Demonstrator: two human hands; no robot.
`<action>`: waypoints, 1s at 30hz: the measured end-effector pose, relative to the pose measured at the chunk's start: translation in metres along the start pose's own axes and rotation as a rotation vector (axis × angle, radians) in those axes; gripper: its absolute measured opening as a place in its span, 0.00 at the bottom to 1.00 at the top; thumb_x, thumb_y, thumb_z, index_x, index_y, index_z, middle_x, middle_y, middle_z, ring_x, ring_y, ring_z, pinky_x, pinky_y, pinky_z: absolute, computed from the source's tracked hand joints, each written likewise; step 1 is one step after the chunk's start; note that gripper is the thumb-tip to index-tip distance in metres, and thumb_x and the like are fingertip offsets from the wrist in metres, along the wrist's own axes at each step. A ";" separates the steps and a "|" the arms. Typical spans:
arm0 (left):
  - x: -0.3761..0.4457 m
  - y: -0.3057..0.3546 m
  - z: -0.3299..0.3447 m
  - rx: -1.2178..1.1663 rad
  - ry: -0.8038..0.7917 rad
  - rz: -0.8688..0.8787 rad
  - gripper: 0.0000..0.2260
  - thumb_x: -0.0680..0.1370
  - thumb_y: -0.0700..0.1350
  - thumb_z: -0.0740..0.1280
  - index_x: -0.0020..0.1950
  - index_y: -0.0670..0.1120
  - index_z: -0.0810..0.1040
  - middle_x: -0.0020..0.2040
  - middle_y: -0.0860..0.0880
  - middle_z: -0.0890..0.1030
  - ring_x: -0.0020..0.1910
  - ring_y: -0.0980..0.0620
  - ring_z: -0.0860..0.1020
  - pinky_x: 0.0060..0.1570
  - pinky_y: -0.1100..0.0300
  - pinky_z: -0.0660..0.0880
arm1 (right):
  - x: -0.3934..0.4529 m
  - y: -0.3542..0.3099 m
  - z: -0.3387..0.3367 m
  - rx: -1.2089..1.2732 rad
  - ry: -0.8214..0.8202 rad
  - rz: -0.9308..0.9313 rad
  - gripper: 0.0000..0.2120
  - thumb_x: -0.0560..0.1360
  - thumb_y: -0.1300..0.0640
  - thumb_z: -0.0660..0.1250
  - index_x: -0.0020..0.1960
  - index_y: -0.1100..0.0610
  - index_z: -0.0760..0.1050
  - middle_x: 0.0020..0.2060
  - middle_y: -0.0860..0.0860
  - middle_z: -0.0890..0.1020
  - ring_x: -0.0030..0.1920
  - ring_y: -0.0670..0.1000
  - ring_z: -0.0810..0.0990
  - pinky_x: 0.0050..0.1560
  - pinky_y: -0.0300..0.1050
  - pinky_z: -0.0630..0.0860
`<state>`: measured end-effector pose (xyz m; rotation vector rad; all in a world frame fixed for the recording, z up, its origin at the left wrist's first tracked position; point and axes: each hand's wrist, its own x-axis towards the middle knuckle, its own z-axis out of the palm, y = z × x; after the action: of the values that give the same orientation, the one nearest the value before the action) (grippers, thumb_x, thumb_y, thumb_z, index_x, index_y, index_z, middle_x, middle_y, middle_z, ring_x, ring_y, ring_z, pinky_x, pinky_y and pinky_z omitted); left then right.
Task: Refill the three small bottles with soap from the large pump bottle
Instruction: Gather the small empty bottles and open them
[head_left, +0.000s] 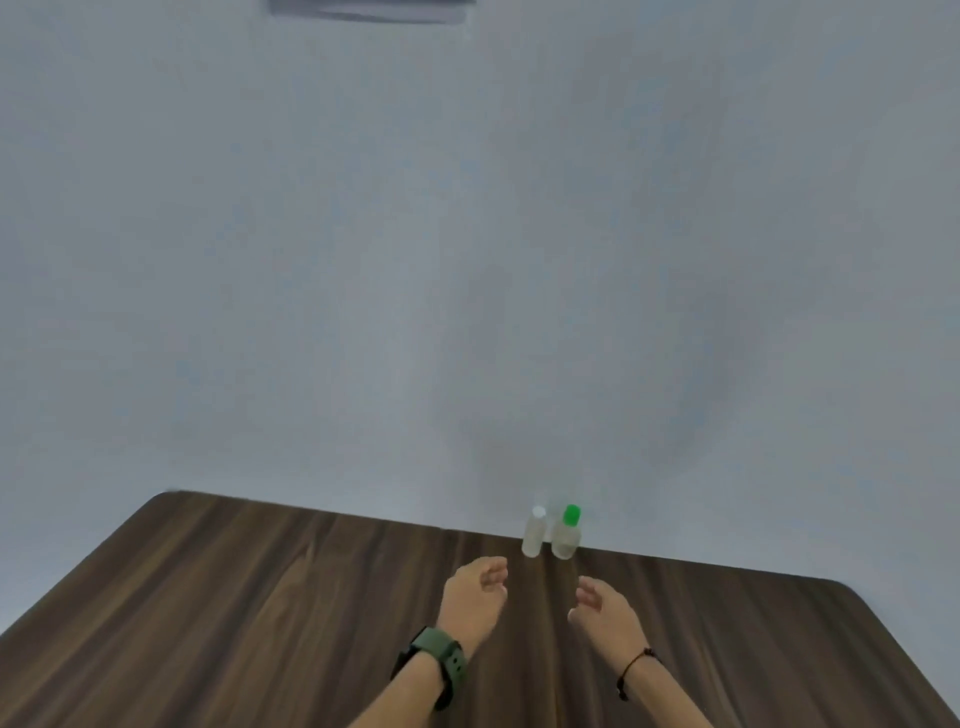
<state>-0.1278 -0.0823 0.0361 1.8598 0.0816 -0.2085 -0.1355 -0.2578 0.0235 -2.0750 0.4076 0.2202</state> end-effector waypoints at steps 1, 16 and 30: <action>0.016 0.001 0.006 0.001 -0.012 -0.011 0.18 0.77 0.33 0.61 0.66 0.41 0.71 0.62 0.45 0.77 0.61 0.53 0.75 0.61 0.66 0.69 | 0.011 -0.001 0.005 0.010 -0.027 0.007 0.29 0.73 0.67 0.66 0.72 0.61 0.62 0.68 0.57 0.72 0.67 0.53 0.71 0.65 0.43 0.67; 0.170 -0.042 0.075 0.011 -0.005 -0.026 0.18 0.76 0.33 0.60 0.61 0.52 0.73 0.55 0.52 0.77 0.52 0.57 0.73 0.55 0.70 0.70 | 0.154 -0.001 0.064 -0.042 -0.054 0.037 0.33 0.76 0.66 0.57 0.77 0.53 0.50 0.68 0.57 0.72 0.66 0.55 0.72 0.65 0.45 0.68; 0.070 -0.061 -0.001 0.204 -0.002 -0.017 0.12 0.77 0.41 0.63 0.60 0.47 0.76 0.55 0.52 0.81 0.52 0.59 0.78 0.54 0.70 0.74 | 0.036 -0.011 0.107 0.168 -0.089 0.034 0.23 0.74 0.59 0.65 0.68 0.50 0.67 0.54 0.50 0.78 0.56 0.48 0.77 0.61 0.39 0.70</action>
<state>-0.0688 -0.0663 -0.0343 2.0626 0.0778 -0.2375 -0.0974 -0.1677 -0.0340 -1.8879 0.3940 0.2882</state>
